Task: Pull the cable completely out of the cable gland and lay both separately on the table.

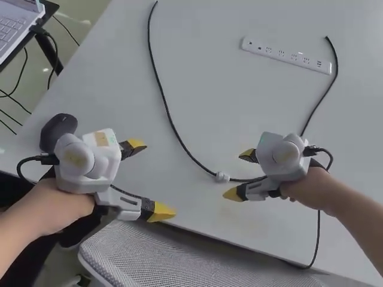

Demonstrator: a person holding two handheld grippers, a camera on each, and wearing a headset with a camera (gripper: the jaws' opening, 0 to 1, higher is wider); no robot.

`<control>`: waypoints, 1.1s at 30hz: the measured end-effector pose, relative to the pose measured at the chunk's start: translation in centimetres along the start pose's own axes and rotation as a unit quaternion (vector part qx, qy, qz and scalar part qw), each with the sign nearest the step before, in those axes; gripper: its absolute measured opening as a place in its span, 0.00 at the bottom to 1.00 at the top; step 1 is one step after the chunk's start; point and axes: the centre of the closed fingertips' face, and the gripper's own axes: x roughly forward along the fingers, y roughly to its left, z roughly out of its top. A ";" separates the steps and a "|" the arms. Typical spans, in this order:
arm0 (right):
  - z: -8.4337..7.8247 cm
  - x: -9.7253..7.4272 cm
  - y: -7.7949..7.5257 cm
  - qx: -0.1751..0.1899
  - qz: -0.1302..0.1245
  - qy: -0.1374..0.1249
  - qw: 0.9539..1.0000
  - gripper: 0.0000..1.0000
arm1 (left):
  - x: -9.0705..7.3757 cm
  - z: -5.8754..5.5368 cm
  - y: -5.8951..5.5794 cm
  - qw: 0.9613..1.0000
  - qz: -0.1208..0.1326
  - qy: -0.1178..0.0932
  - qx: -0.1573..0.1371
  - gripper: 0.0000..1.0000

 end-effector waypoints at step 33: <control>-0.8 1.6 0.0 -0.016 0.030 0.023 0.999 0.18 | 0.9 -1.8 1.8 0.999 0.022 0.042 0.003 0.95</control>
